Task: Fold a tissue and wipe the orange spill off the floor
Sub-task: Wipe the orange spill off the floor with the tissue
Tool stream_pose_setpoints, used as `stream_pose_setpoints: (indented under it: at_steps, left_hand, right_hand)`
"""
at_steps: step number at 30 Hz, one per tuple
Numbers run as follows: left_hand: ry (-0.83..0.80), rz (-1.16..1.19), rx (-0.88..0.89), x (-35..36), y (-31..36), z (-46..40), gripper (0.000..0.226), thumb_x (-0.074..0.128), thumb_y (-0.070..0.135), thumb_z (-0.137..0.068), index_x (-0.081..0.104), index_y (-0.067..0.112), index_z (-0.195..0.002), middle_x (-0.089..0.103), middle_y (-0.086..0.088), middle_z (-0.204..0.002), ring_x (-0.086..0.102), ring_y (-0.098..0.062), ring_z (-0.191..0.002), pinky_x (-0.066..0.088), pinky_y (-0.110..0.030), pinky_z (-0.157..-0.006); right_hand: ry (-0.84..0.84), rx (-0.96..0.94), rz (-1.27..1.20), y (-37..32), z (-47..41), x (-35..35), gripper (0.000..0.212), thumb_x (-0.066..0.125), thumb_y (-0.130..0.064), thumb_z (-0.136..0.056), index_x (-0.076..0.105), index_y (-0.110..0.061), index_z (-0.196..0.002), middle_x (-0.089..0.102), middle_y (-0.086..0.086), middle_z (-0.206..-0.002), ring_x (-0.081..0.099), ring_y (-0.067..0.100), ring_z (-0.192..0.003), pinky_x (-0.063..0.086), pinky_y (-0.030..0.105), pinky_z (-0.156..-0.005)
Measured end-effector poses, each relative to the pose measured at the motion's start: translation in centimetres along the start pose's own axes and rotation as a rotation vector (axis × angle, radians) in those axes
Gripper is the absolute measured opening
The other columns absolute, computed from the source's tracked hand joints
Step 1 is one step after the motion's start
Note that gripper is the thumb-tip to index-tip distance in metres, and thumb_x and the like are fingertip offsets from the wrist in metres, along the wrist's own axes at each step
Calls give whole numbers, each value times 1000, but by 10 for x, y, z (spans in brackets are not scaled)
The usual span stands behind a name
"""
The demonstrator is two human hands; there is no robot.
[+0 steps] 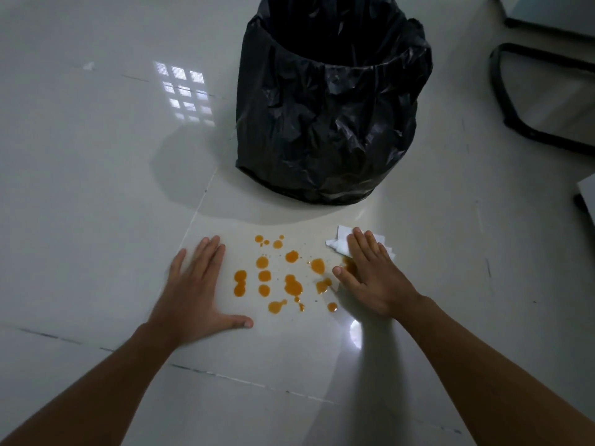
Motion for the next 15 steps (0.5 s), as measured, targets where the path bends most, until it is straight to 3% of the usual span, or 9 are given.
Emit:
stream_pose_setpoints:
  at_steps: [3, 8, 15]
  left_hand:
    - [13, -16, 2, -1, 0, 0, 150, 34, 107, -53, 21, 0, -157, 18, -13, -169, 14, -25, -156, 9, -53, -124]
    - [5, -47, 24, 2, 1, 0, 147, 34, 105, -55, 21, 0, -157, 18, -15, -168, 17, -27, -156, 14, -57, -123]
    - [-56, -104, 54, 5, 0, 2, 154, 32, 108, -53, 5, 0, -160, -2, -15, -170, -3, -26, -158, 9, -61, -125]
  right_hand:
    - [1, -43, -1, -14, -13, -2, 88, 19, -74, -92, -7, -23, -160, -19, -5, -166, -24, 11, -149, -11, 34, -121]
    - [57, -81, 11, -19, -11, 1, 88, 14, -78, -90, -3, -28, -160, -15, -9, -167, -20, 10, -151, -12, 29, -116]
    - [86, -18, -61, -8, 18, 10, 87, 16, -78, -91, -4, -30, -160, -19, -12, -165, -25, 7, -149, -9, 32, -121]
Point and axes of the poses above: each hand's wrist, its own z-axis away from the middle knuckle, its own x-axis out of the palm, y = z × x, the point moved 9 cm from there along -z, towards the middle knuckle
